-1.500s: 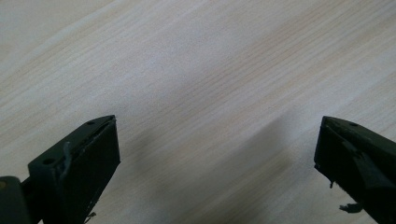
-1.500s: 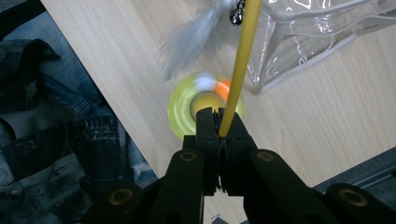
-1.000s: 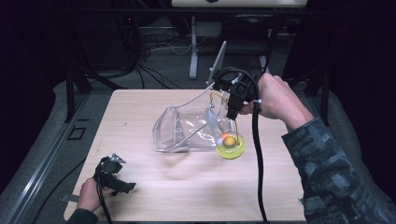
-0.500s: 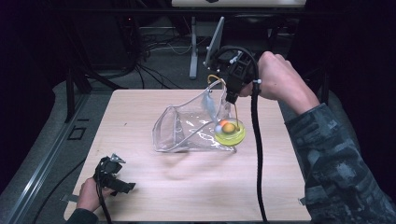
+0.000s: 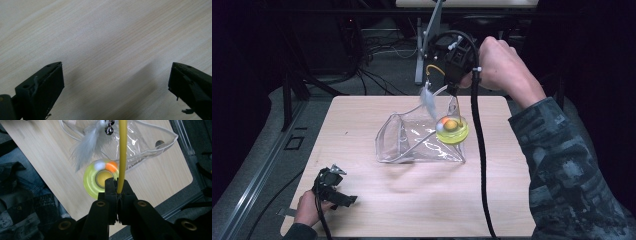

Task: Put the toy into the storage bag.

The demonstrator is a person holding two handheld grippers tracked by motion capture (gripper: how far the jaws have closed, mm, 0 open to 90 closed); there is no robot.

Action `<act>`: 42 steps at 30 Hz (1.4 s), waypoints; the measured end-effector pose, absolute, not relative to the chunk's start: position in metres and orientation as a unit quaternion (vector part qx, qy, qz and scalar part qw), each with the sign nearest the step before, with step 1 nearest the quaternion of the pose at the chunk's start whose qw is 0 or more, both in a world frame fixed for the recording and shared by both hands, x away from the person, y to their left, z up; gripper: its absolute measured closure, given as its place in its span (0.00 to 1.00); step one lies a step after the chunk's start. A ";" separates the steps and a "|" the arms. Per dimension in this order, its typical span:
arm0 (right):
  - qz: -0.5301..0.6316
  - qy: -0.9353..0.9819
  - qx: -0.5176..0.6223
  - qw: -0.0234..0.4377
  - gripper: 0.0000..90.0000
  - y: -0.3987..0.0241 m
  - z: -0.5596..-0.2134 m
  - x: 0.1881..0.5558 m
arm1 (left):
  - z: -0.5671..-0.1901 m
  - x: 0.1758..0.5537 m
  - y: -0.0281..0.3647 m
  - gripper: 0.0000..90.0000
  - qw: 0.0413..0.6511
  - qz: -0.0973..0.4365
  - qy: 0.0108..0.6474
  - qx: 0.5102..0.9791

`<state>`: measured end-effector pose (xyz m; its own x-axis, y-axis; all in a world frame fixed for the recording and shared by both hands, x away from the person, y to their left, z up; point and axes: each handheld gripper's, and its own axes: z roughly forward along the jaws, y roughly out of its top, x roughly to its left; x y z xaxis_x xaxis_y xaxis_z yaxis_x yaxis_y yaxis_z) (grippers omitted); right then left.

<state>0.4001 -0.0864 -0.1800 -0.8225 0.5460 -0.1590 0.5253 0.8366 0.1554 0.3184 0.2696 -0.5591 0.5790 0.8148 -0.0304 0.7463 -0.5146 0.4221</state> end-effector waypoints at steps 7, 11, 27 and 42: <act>0.056 0.952 0.283 0.104 0.97 -0.075 -0.175 0.410 | -0.559 0.318 0.270 0.00 0.200 0.085 0.450 0.866; 0.061 0.951 0.283 0.104 0.97 -0.069 -0.172 0.417 | -0.559 0.318 0.269 0.00 0.198 0.084 0.447 0.869; 0.063 0.945 0.296 0.121 0.98 -0.048 -0.178 0.439 | -0.559 0.319 0.269 0.00 0.201 0.085 0.446 0.868; 0.062 0.943 0.304 0.121 0.97 -0.033 -0.193 0.458 | -0.558 0.318 0.270 0.00 0.205 0.084 0.449 0.866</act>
